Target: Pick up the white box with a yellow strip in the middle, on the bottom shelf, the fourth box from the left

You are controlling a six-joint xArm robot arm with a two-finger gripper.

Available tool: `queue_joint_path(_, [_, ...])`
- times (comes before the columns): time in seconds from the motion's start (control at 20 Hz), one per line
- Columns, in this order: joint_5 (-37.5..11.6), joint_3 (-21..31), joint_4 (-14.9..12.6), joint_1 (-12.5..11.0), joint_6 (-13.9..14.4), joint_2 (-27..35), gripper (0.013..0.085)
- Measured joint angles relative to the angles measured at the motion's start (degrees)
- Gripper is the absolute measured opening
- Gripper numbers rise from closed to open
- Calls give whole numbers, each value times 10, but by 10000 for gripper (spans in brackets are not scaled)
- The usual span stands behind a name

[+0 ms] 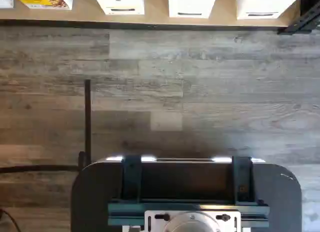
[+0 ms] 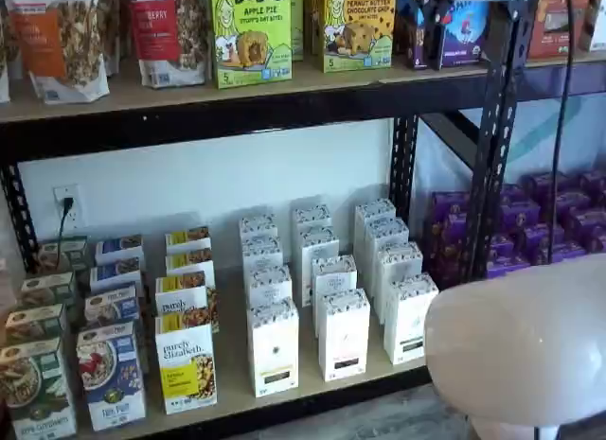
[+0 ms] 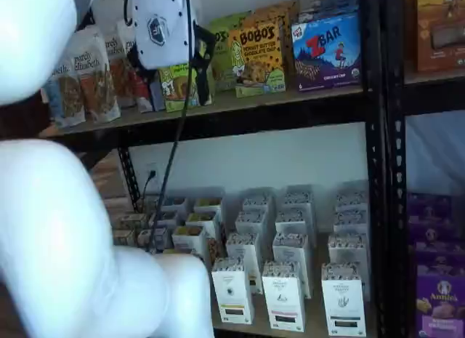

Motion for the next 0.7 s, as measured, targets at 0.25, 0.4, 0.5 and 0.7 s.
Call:
queue_joint_path(0.25, [-12, 9, 43, -37, -20, -8, 850])
queue_joint_path(0.4, [-17, 11, 35, -31, -18, -8, 850])
queue_joint_path(0.5, [-23, 16, 30, -26, -15, -9, 850])
queue_joint_path(0.7, [-47, 41, 25, -15, -7, -12, 850])
